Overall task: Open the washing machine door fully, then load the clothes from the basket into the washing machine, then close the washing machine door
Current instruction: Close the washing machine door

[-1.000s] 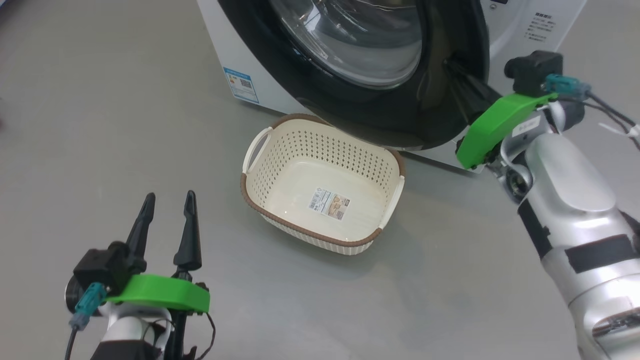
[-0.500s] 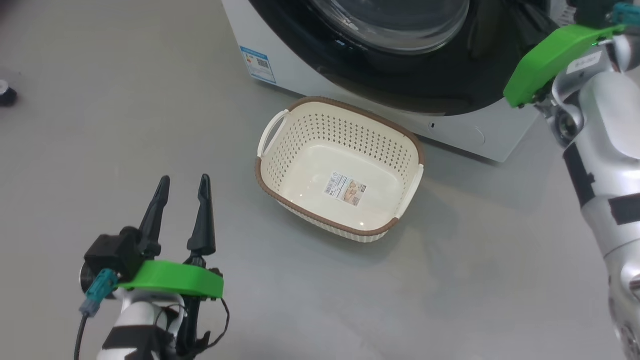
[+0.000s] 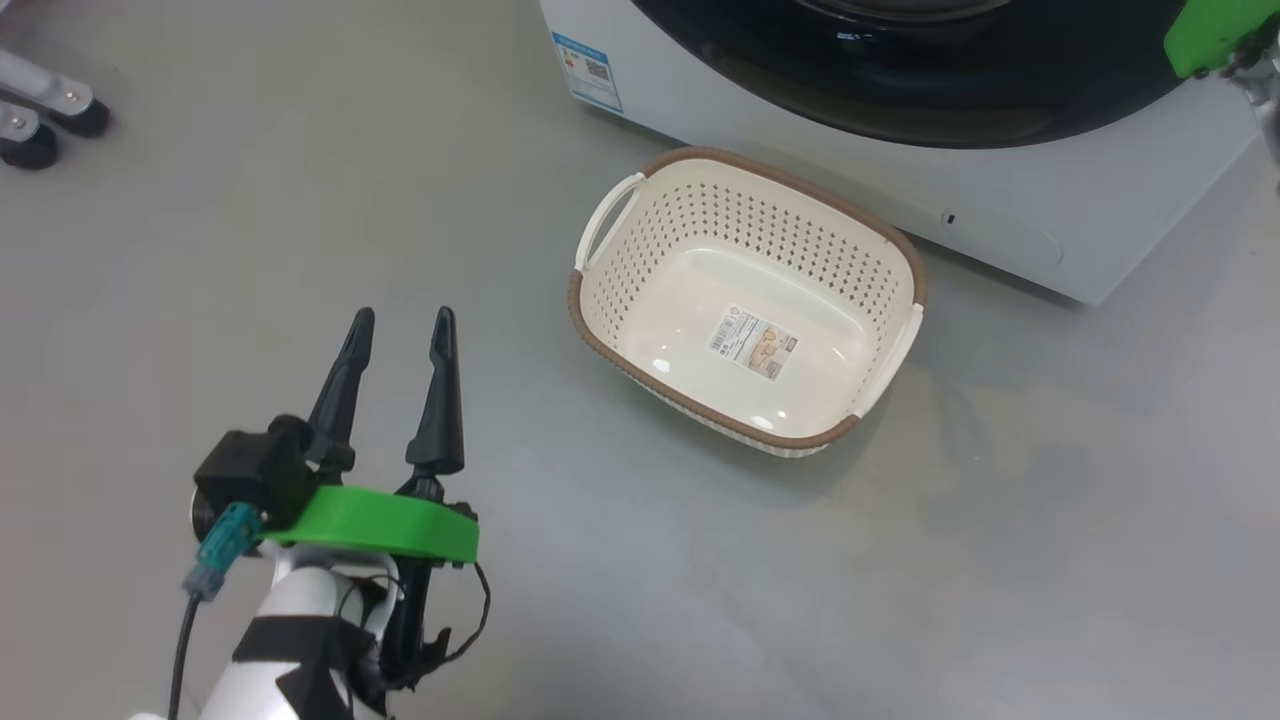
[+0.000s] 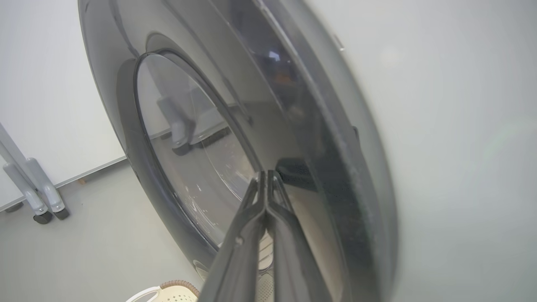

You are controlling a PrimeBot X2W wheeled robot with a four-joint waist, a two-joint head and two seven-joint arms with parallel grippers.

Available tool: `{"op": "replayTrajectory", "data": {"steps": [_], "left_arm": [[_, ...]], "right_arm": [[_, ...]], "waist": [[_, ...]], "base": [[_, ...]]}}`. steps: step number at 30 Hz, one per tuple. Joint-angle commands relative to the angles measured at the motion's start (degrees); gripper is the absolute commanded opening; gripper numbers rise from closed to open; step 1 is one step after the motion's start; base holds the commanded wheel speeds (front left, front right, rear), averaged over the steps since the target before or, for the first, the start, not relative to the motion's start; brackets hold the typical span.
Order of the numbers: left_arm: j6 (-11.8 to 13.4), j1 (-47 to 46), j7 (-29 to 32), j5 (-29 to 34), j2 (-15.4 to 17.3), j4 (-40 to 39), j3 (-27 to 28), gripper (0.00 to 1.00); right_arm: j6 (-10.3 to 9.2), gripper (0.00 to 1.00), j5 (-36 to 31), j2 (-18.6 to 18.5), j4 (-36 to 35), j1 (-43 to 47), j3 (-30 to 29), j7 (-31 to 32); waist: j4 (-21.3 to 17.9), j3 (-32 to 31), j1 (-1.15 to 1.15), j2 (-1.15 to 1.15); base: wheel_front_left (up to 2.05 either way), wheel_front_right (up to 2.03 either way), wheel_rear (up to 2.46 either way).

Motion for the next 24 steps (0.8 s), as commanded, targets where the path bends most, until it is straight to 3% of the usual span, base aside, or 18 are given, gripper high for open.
{"op": "replayTrajectory", "data": {"steps": [1, 7, 11, 24], "left_arm": [[-0.17, -1.83, -0.63, 0.09, 1.0, -1.72, 2.02, 1.0], [-0.18, -1.92, -0.63, -0.22, 0.83, -2.03, 2.44, 1.0], [-0.18, -1.51, -0.63, -0.12, 0.78, -2.05, 2.99, 1.0], [-0.18, -0.52, -0.63, 1.37, 1.77, -2.08, 5.04, 1.0]], "right_arm": [[0.19, 0.0, -0.57, -0.3, -1.39, -3.41, -0.48, 0.07], [0.19, 0.0, -3.37, -1.3, 1.05, -5.6, -2.5, -0.37], [0.19, 0.0, -4.81, 0.41, 1.86, -5.1, -2.75, -1.25], [0.19, 0.0, -1.75, 6.2, -1.03, 2.28, 4.92, -3.48]], "waist": [[0.67, 0.53, 0.0, 0.0], [1.72, 0.93, 0.0, 0.0], [1.44, 0.6, 0.0, 0.0], [-3.0, -1.35, 0.0, 0.0]], "base": [[0.0, 0.0, 0.0], [0.0, 0.0, 0.0], [0.0, 0.0, 0.0], [0.0, 0.0, 0.0]]}}
